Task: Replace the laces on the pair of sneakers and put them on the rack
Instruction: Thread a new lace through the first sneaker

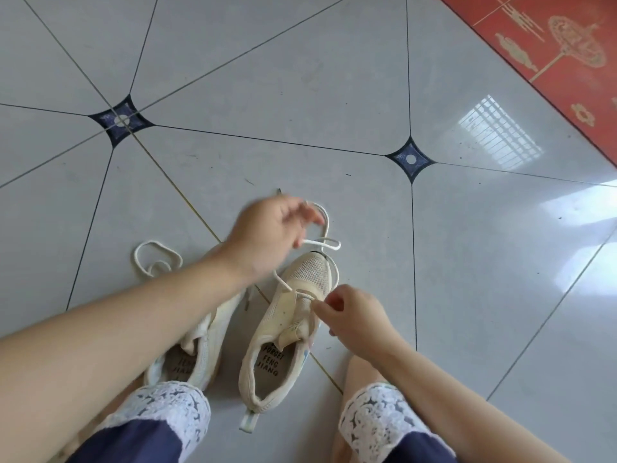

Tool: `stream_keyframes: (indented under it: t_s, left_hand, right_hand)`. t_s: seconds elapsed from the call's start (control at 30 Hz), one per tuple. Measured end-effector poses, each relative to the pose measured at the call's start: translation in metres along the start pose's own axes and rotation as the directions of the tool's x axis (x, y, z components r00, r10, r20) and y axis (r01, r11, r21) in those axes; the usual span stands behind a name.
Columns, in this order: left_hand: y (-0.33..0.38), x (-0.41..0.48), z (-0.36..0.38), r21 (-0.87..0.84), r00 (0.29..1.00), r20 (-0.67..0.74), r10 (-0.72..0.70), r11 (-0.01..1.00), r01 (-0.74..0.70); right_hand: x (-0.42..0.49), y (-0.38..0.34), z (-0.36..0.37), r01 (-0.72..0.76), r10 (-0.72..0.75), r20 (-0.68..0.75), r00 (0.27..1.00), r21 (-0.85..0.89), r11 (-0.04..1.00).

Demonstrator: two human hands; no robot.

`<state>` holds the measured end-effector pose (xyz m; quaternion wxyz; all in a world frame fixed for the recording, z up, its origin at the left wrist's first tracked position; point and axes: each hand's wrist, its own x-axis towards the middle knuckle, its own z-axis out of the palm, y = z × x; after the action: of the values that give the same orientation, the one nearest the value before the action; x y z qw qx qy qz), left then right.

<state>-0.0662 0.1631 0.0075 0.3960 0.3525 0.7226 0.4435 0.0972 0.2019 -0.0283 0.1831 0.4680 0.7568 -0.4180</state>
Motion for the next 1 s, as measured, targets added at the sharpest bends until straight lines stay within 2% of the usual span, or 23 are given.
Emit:
stream_keyframes:
  t_s: [0.07,0.17,0.23,0.37,0.47,0.63,0.83,0.9,1.0]
  left_hand:
    - [-0.015,-0.016,0.017,0.176,0.980,0.168,-0.107,0.981,0.077]
    - [-0.038,-0.035,0.033,0.228,0.945,0.266,-0.190,0.965,0.130]
    - [-0.047,-0.041,0.035,0.247,0.933,0.307,-0.190,0.962,0.115]
    - [-0.054,-0.049,0.033,0.286,0.909,0.386,-0.156,0.957,0.043]
    - [-0.057,-0.049,0.030,0.353,0.881,0.442,-0.166,0.935,-0.001]
    - [-0.063,-0.046,0.023,0.484,0.865,0.461,-0.200,0.873,-0.056]
    - [-0.064,-0.056,0.040,0.684,0.856,0.503,-0.122,0.661,-0.308]
    - [-0.065,-0.059,0.045,0.653,0.882,0.457,-0.116,0.717,-0.244]
    - [-0.065,-0.056,0.044,0.520,0.913,0.361,-0.190,0.853,-0.028]
  right_hand:
    - [0.000,0.002,0.008,-0.046,0.043,0.030,0.999,0.075,0.996]
    - [0.002,0.007,0.011,-0.151,0.125,0.108,0.986,0.282,0.948]
    - [0.003,0.011,0.013,-0.218,0.163,0.166,0.973,0.413,0.884]
    - [0.001,0.017,0.017,-0.214,0.155,0.154,0.976,0.522,0.826]
    - [0.001,0.021,0.018,-0.209,0.151,0.148,0.977,0.559,0.803]
    - [0.003,0.026,0.020,-0.148,0.108,0.108,0.988,0.502,0.852]
    - [0.004,0.035,0.023,-0.115,0.065,0.112,0.992,0.542,0.833]
    - [0.003,0.038,0.023,-0.144,0.077,0.136,0.988,0.597,0.790]
    - [0.003,0.044,0.023,-0.186,0.081,0.182,0.980,0.690,0.699]
